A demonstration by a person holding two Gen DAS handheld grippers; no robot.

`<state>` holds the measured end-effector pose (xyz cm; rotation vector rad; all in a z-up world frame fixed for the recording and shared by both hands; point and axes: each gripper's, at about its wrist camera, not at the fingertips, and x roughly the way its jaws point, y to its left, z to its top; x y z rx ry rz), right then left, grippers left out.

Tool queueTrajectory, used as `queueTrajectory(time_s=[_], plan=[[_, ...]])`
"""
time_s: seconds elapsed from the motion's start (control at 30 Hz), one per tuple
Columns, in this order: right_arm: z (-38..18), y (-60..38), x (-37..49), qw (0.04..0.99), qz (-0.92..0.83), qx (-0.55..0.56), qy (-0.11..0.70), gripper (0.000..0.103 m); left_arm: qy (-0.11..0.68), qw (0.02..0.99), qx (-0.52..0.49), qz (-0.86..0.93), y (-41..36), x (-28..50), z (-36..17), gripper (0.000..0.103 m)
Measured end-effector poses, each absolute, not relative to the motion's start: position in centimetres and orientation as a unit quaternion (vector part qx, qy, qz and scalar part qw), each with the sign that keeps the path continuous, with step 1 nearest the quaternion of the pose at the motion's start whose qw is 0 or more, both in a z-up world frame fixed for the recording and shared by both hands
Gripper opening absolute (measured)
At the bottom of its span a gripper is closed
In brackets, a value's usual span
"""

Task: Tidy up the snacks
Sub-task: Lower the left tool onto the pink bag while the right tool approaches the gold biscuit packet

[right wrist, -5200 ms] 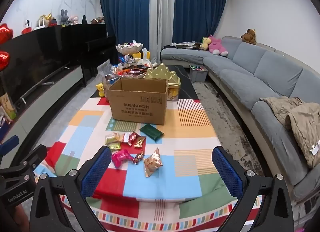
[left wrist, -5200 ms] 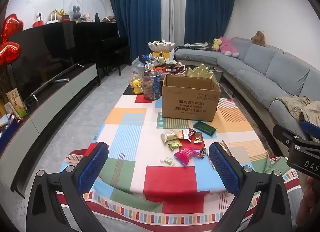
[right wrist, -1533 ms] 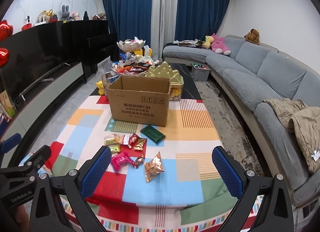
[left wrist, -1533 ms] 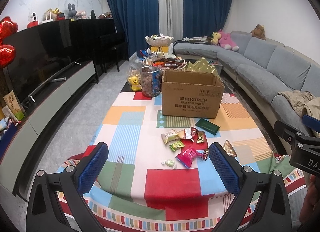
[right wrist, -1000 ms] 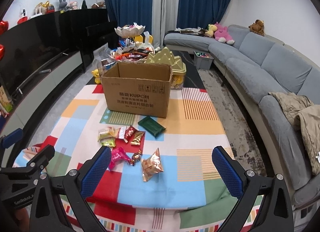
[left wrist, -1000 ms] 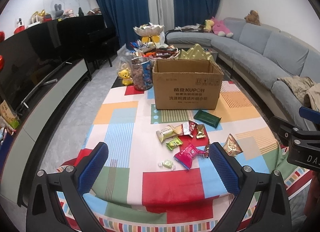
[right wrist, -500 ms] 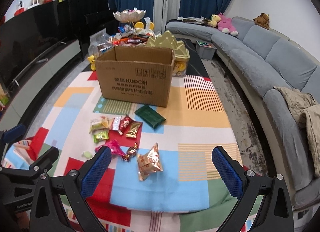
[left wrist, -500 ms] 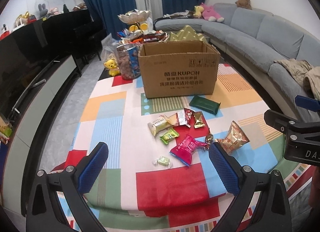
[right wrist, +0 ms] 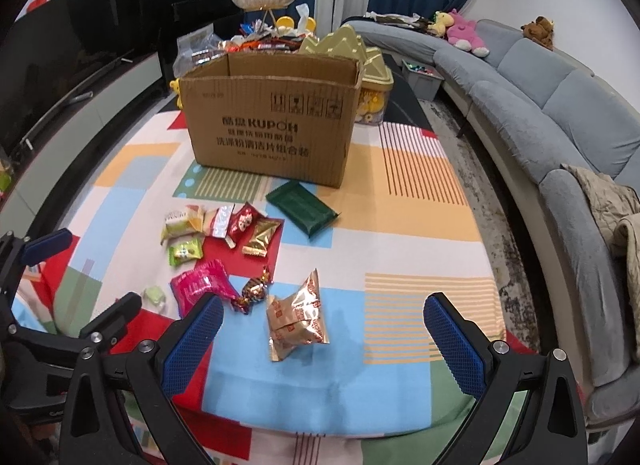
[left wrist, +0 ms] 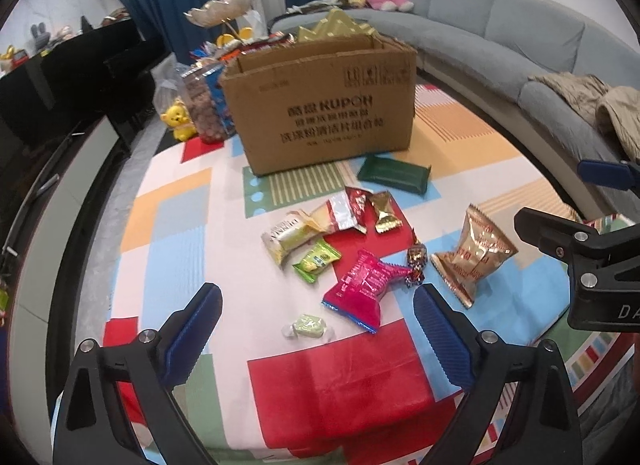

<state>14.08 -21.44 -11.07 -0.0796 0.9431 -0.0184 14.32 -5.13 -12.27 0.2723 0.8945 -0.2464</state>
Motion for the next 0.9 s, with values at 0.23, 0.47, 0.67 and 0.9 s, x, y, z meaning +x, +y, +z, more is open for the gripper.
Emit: queueTrajectory(time_s=[0.23,0.47,0.67,0.9], plan=[[-13.1,-20.6,14.8,0.889,0.01,-0.05,0.455,0.096,0.437,0.875,0.145,-0.148,-5.6,15.3,-14.8,0.095],[-15.0,-19.9,15.2,0.886,0.023,-0.07,0.457,0.094,0.439,0.866,0.163,-0.175,-6.4,16.4,-17.1,0.089],[-17.2,-20.0,15.7,0.878,0.029,-0.074,0.471,0.088,0.434,0.861,0.179,-0.196,-7.1,17.3,-18.6,0.086],[-19.9,-20.4,16.5,0.867,0.038,-0.07,0.492,0.078,0.436,0.854,0.183,-0.218,-7.7,18.1,-20.4,0.079]])
